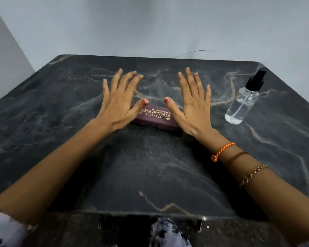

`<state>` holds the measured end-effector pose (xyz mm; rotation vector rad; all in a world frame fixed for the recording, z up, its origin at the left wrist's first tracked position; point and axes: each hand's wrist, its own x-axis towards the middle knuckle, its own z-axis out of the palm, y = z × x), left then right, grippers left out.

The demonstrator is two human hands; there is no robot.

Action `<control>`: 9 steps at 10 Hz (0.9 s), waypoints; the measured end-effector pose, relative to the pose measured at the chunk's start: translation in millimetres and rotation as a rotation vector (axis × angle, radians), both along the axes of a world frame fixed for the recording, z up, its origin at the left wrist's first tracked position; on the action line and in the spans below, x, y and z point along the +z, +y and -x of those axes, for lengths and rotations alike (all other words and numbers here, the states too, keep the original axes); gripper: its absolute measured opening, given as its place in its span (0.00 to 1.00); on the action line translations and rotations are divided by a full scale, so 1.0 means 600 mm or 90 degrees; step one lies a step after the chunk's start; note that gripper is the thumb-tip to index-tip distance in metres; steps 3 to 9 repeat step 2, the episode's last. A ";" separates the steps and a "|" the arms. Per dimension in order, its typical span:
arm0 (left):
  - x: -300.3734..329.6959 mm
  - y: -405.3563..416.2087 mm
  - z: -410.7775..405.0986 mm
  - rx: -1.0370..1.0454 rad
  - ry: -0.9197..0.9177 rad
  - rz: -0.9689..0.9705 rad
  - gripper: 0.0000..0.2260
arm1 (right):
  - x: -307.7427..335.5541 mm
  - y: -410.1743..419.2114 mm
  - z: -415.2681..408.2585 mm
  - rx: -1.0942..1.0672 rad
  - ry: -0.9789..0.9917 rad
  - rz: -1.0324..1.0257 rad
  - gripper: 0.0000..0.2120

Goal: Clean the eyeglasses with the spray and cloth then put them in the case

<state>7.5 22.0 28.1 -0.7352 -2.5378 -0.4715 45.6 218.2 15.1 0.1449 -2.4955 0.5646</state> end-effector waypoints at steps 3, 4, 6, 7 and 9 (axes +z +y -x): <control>0.078 0.039 0.098 0.017 -0.090 0.035 0.32 | 0.072 -0.007 0.095 -0.057 -0.058 0.036 0.33; 0.078 0.039 0.098 0.017 -0.090 0.035 0.32 | 0.072 -0.007 0.095 -0.057 -0.058 0.036 0.33; 0.078 0.039 0.098 0.017 -0.090 0.035 0.32 | 0.072 -0.007 0.095 -0.057 -0.058 0.036 0.33; 0.078 0.039 0.098 0.017 -0.090 0.035 0.32 | 0.072 -0.007 0.095 -0.057 -0.058 0.036 0.33; 0.078 0.039 0.098 0.017 -0.090 0.035 0.32 | 0.072 -0.007 0.095 -0.057 -0.058 0.036 0.33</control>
